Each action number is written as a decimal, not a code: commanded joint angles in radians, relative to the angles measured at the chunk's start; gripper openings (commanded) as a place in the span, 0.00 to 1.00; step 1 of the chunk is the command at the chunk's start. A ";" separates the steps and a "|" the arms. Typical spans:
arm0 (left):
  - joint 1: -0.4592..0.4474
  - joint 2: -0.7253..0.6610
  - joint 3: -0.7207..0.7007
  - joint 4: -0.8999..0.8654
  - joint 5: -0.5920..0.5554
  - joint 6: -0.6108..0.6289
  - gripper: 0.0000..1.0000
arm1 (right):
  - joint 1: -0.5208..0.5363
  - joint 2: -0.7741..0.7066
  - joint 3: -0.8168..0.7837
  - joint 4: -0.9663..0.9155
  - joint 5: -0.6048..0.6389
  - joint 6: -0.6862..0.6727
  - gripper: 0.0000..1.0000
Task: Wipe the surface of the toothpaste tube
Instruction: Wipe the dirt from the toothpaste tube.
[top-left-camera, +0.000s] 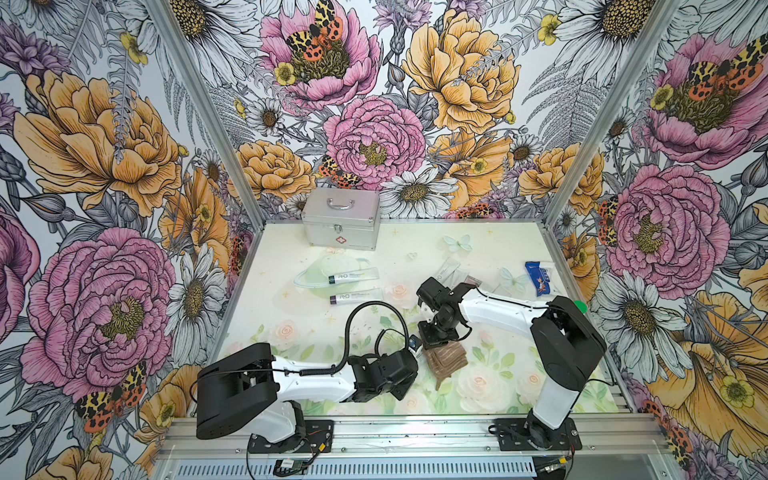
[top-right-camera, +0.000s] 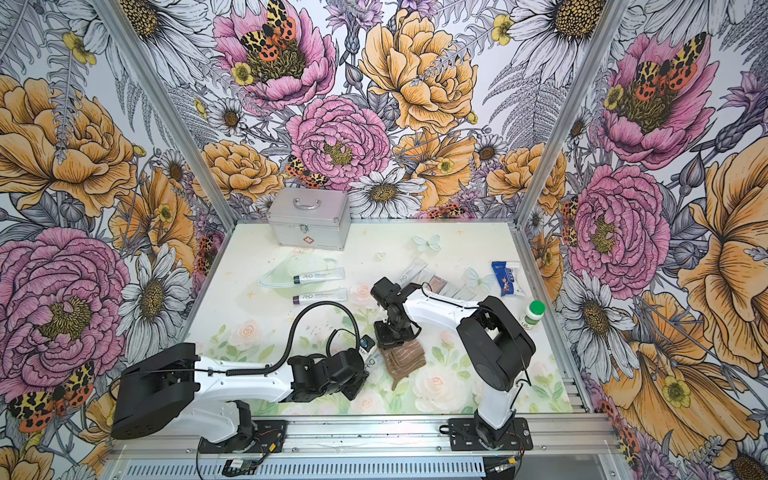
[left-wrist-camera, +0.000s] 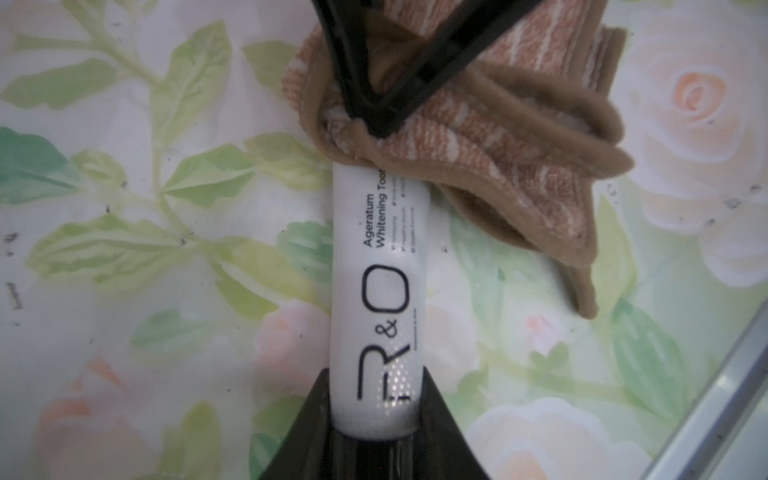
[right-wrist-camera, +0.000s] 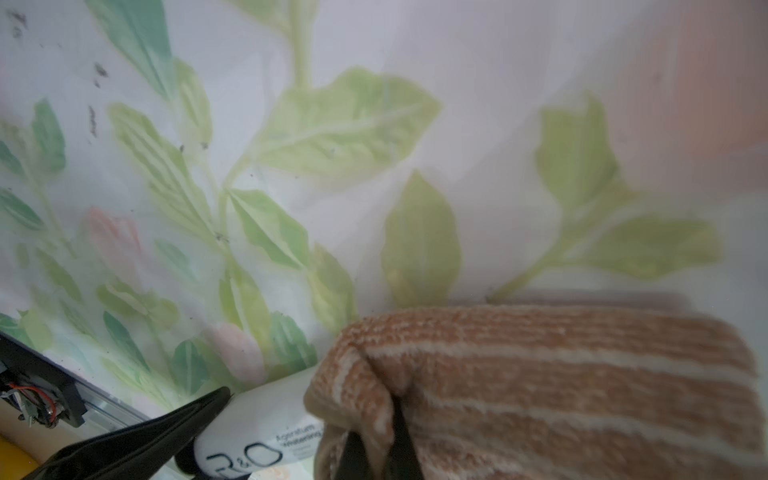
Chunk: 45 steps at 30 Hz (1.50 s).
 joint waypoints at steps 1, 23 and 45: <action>0.016 -0.001 0.012 0.036 -0.018 0.009 0.29 | -0.002 0.042 -0.046 0.025 0.025 0.014 0.00; 0.018 -0.015 -0.003 0.035 -0.018 -0.003 0.30 | -0.044 0.020 -0.099 -0.024 0.170 -0.032 0.00; 0.030 0.016 0.020 0.053 -0.011 0.019 0.29 | 0.112 -0.038 -0.151 0.133 -0.148 0.107 0.00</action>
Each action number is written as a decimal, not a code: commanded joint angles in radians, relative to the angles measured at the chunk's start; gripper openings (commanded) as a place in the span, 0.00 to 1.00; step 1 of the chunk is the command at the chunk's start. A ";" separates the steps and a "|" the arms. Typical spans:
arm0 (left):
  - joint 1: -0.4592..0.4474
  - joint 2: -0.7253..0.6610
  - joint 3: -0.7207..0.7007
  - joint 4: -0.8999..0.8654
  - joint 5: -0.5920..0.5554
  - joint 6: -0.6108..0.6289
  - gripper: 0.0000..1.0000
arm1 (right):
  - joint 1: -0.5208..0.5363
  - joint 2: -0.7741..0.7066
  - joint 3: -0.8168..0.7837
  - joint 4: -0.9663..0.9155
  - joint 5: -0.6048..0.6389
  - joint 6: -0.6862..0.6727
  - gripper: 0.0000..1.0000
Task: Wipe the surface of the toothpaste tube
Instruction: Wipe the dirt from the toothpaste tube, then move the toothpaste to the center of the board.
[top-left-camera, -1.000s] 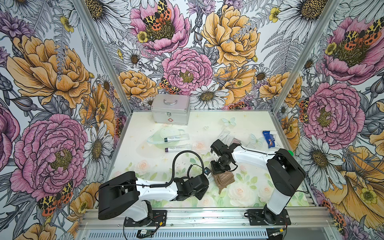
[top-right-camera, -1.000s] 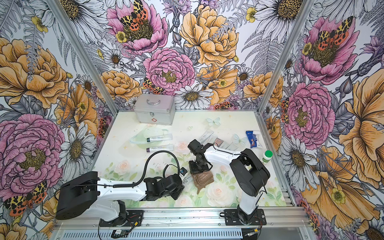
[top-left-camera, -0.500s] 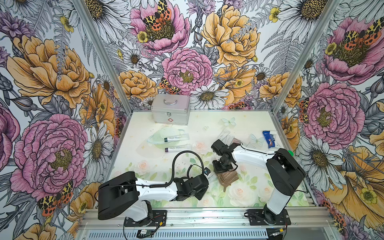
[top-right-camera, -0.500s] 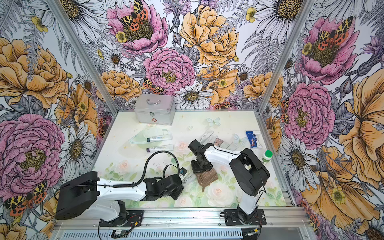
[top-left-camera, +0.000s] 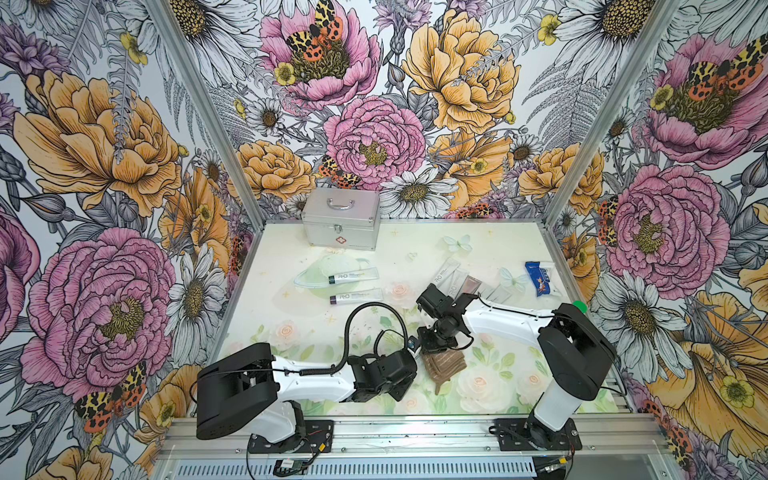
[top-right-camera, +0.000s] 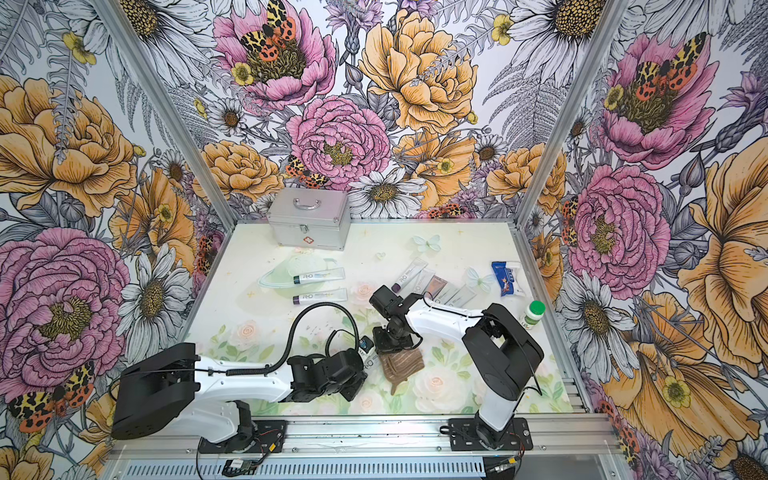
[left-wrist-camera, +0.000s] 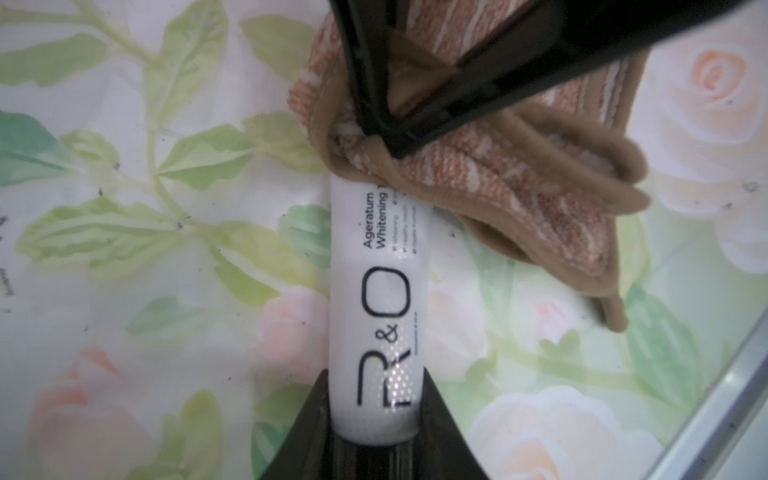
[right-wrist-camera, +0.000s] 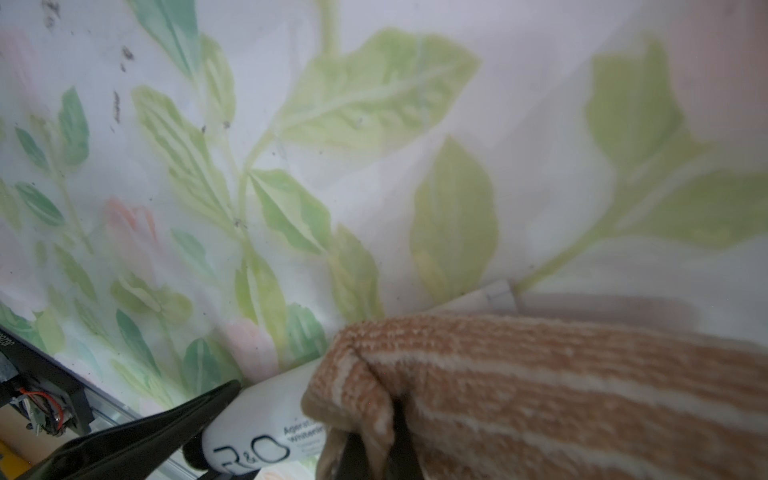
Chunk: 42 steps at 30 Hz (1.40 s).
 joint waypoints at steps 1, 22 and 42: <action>0.022 0.015 0.024 0.070 -0.022 0.015 0.29 | 0.042 0.055 -0.050 0.009 -0.148 0.012 0.00; 0.022 -0.078 -0.022 0.010 -0.066 -0.040 0.30 | -0.141 0.072 -0.059 -0.204 0.277 -0.156 0.00; 0.365 0.049 0.221 -0.064 0.104 0.090 0.32 | -0.102 -0.240 -0.138 -0.166 0.082 -0.066 0.00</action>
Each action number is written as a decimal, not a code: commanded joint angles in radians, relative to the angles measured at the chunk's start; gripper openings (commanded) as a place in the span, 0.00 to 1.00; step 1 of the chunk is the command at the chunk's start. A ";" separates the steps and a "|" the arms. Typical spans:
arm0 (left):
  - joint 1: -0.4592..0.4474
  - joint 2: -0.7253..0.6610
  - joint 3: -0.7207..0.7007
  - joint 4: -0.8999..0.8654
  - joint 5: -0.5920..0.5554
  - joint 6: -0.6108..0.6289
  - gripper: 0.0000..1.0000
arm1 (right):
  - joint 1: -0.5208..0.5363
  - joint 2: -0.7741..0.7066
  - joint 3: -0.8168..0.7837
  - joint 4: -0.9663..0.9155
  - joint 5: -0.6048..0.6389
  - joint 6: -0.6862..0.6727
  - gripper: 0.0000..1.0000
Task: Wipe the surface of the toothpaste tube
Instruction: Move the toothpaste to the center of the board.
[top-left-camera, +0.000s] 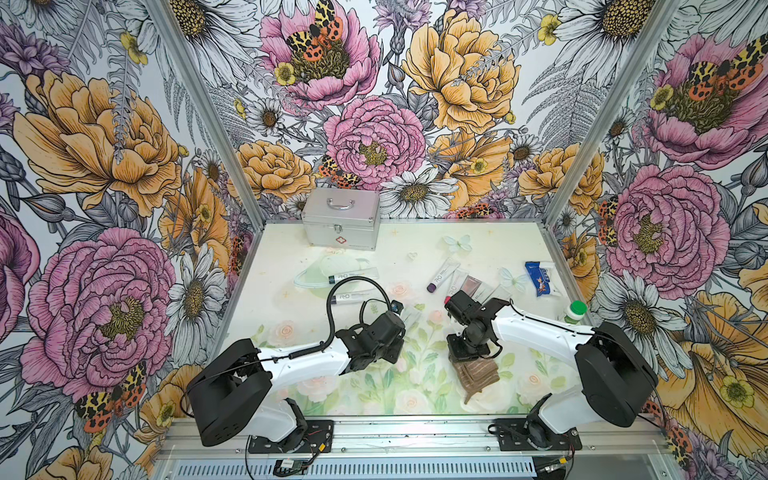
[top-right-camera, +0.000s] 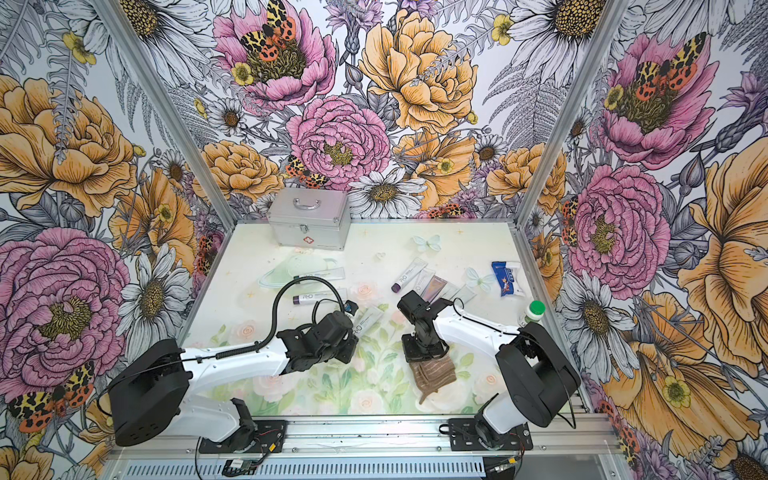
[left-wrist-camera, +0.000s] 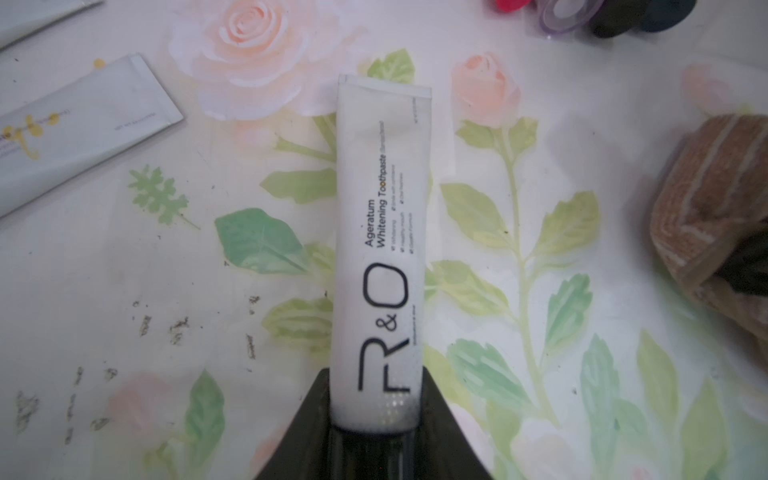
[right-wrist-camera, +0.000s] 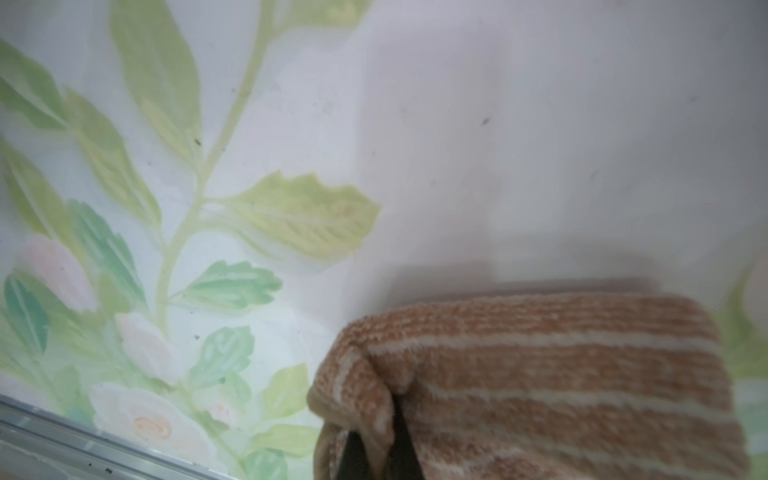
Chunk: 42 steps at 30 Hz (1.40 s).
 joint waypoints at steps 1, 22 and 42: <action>0.071 0.074 0.095 0.006 0.095 0.061 0.33 | 0.016 -0.019 0.036 0.000 -0.020 0.017 0.00; 0.268 0.644 0.553 0.006 0.314 0.179 0.31 | -0.007 0.086 0.137 0.001 -0.016 -0.008 0.00; 0.297 0.532 0.611 -0.015 0.304 0.156 0.85 | -0.021 0.102 0.152 0.003 -0.036 -0.026 0.00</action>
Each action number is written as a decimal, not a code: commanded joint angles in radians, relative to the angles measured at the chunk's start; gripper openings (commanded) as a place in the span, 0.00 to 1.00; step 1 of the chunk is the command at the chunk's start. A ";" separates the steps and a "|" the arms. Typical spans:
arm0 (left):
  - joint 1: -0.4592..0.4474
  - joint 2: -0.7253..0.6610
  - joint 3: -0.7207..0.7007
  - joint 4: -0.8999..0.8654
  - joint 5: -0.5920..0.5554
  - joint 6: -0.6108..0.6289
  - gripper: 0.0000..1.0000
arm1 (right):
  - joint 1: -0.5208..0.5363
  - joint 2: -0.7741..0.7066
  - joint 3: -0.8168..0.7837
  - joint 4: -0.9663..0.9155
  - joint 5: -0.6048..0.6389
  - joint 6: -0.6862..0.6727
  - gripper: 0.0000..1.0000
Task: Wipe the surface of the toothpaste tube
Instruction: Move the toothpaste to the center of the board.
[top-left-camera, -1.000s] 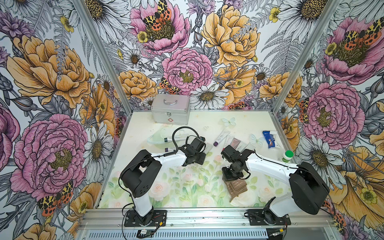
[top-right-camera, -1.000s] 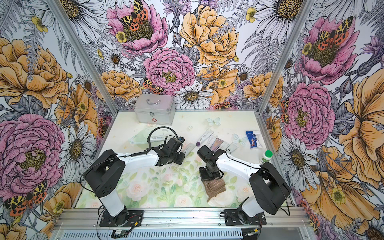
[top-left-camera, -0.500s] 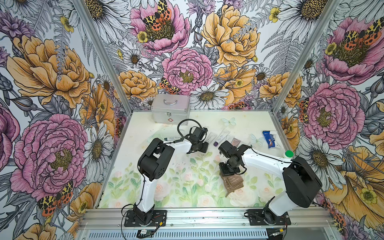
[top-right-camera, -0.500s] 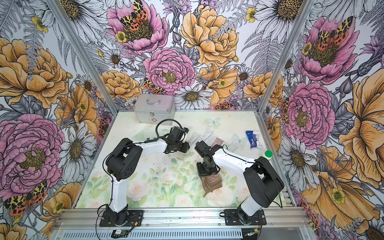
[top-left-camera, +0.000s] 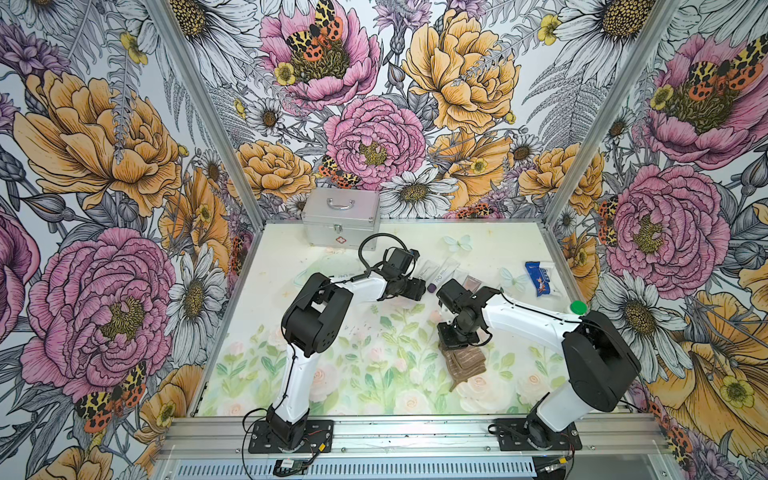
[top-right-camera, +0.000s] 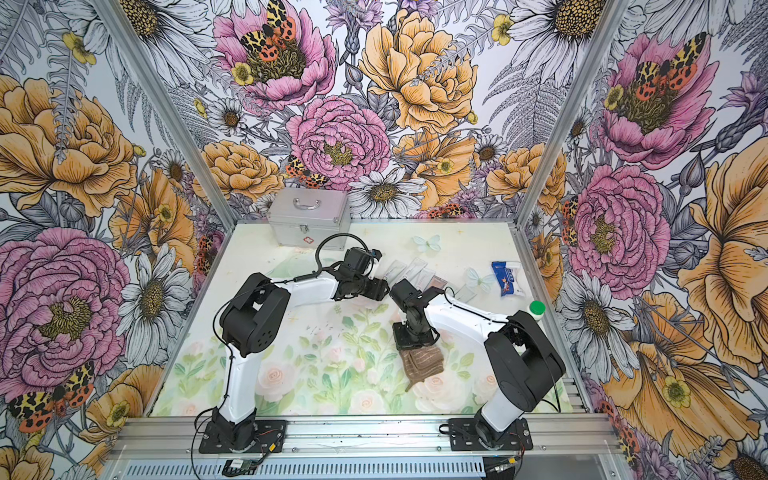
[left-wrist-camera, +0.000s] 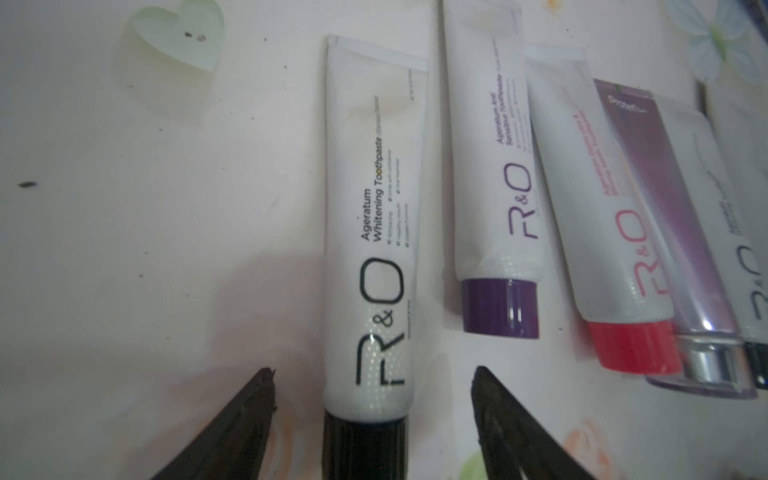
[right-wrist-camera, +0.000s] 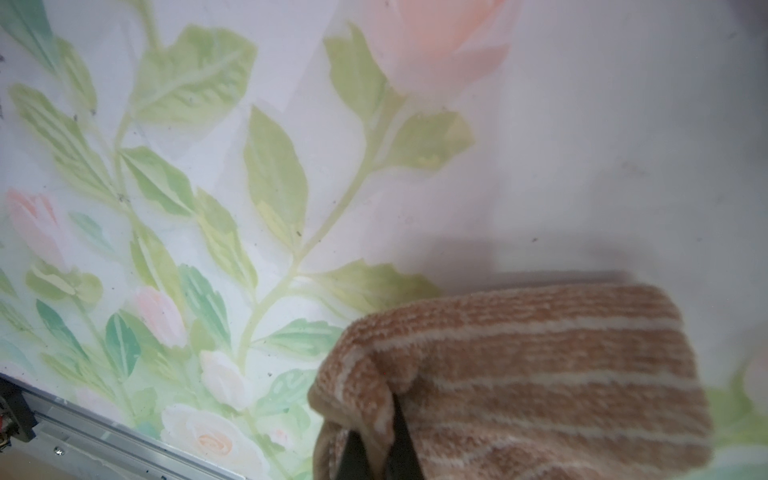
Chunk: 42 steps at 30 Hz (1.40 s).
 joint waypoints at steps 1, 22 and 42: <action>0.024 -0.165 -0.067 -0.034 -0.037 -0.016 0.88 | -0.005 -0.006 0.011 0.006 -0.012 -0.018 0.00; 0.290 -0.406 -0.305 -0.187 -0.172 -0.116 0.94 | 0.009 -0.041 -0.009 0.007 -0.028 -0.033 0.00; 0.274 -0.337 -0.332 -0.187 -0.158 -0.147 0.94 | 0.009 -0.076 -0.031 0.008 -0.023 -0.033 0.00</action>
